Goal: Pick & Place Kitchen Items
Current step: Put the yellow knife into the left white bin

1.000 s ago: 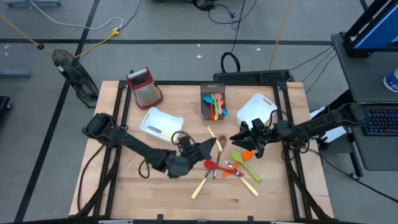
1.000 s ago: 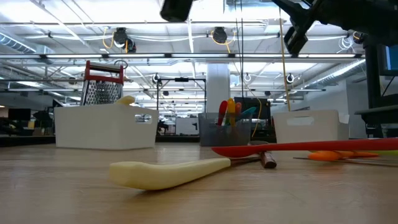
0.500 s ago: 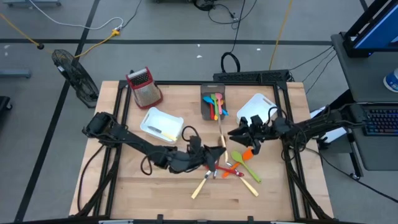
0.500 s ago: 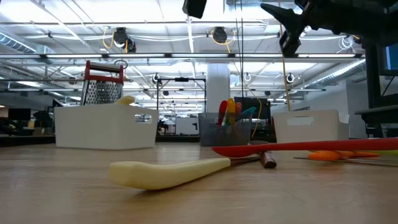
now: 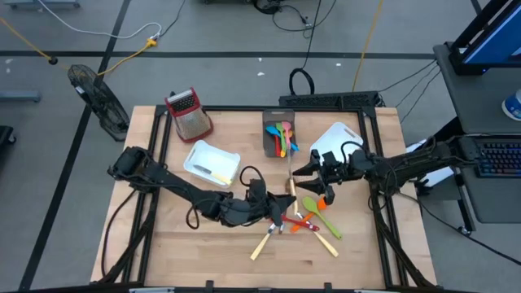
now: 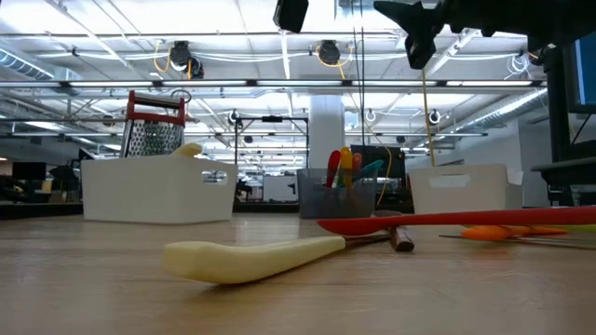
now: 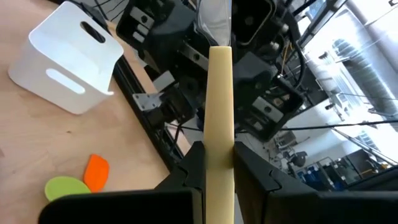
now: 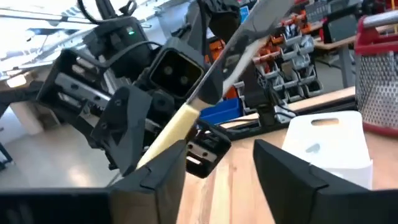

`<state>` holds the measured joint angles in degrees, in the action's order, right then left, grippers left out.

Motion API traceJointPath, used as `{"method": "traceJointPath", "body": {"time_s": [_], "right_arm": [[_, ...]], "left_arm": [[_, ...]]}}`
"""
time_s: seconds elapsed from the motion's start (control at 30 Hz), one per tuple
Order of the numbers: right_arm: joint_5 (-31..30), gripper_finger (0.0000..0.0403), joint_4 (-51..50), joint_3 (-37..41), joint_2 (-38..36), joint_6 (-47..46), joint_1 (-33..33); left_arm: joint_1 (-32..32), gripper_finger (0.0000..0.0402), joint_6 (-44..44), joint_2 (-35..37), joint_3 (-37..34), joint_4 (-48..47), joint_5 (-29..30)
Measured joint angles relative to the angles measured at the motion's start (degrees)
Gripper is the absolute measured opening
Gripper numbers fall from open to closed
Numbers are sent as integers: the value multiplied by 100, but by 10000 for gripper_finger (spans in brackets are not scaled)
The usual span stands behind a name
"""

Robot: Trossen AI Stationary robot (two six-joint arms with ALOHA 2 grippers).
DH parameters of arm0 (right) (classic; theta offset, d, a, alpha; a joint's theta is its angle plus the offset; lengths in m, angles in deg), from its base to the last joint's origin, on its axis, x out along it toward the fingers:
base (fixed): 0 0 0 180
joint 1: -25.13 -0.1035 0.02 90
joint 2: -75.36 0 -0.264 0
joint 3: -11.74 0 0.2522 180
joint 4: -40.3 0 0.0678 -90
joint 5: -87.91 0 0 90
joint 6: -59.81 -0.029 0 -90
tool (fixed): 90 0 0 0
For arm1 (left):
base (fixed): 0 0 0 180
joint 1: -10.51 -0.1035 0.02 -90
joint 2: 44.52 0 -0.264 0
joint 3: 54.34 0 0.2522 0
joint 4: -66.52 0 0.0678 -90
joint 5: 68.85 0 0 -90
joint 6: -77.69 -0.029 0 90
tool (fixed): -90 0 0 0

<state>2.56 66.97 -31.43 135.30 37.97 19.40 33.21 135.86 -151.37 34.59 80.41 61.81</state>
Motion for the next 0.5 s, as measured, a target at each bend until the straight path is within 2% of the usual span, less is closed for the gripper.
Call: {"method": "traceJointPath", "body": {"time_s": [0.23,0.5], "right_arm": [[134,244,2,0,82,-526,14],[428,269,204,0,254,-1003,16]], "left_arm": [[-31,42,-90,0,0,50,-10],[-107,42,-143,0,0,48,-265]]}}
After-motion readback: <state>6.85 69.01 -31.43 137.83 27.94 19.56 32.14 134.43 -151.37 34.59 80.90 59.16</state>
